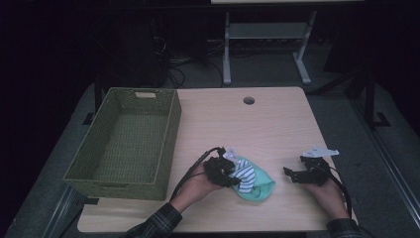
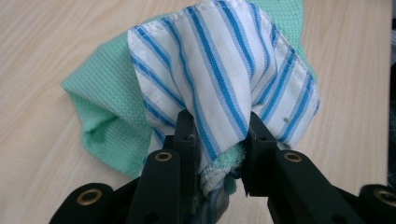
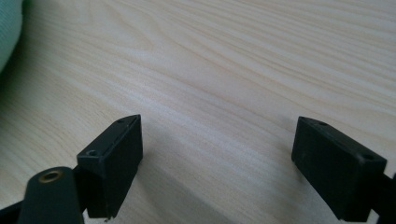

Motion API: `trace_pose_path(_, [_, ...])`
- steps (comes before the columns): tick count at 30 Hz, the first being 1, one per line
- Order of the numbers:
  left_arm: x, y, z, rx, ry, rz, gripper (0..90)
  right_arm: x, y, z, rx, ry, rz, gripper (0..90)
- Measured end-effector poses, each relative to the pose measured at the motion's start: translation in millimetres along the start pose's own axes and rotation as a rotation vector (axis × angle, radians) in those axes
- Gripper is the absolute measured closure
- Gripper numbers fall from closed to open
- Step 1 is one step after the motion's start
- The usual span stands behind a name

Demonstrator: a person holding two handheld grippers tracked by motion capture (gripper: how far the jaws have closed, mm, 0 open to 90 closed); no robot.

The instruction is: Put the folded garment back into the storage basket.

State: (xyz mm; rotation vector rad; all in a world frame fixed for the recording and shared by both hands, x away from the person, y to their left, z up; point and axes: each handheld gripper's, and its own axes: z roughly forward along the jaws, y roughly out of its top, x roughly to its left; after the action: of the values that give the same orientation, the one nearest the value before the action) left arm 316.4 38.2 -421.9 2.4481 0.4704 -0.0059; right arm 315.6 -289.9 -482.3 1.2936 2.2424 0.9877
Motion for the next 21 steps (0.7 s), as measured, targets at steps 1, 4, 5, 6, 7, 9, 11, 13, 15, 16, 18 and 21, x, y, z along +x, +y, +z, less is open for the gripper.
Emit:
trace_pose_path(1, [0.9,1.2,-4.4,0.001,-0.001,0.004,70.9,0.0,0.0,0.0,0.000,0.000,0.000,16.2])
trace_pose_path(4, [1.7,2.6,-11.3,-0.007,0.002,0.004,70.9,0.0,0.0,0.0,0.000,0.000,0.000,16.2])
trace_pose_path(5, [2.4,2.8,-14.1,0.000,0.003,0.008,70.9,0.0,0.0,0.0,0.000,0.000,0.000,16.2])
trace_pose_path(6, [2.4,2.9,-15.7,-0.007,0.003,0.002,70.9,0.0,0.0,0.0,0.000,0.000,0.000,16.2])
trace_pose_path(7, [4.1,3.0,-21.0,-0.008,-0.002,-0.001,70.8,0.0,0.0,0.0,0.000,0.000,0.000,16.2])
trace_pose_path(9, [5.0,3.3,-24.3,-0.006,-0.003,-0.001,70.8,0.0,0.0,-0.1,0.000,0.000,0.000,16.2])
trace_pose_path(11, [6.5,4.4,-31.8,-0.001,-0.002,0.003,70.8,0.0,0.0,0.0,0.000,0.000,0.000,16.2])
trace_pose_path(13, [7.0,5.2,-35.1,-0.007,0.001,0.002,70.8,0.0,0.0,-0.1,0.001,0.000,0.001,16.2])
trace_pose_path(15, [8.5,6.7,-40.8,-0.014,-0.003,0.003,70.8,0.0,0.0,-0.1,0.001,0.000,0.001,16.2])
trace_pose_path(16, [9.7,7.6,-44.1,-0.011,-0.007,0.006,70.8,0.0,0.0,0.0,0.001,0.000,0.000,16.2])
trace_pose_path(18, [10.9,8.4,-48.5,-0.021,-0.009,-0.001,70.8,0.0,0.0,0.0,0.001,0.000,0.000,16.2])
trace_pose_path(21, [14.3,9.9,-59.8,-0.027,-0.003,0.000,70.7,0.0,0.0,0.0,0.001,0.000,0.000,16.2])
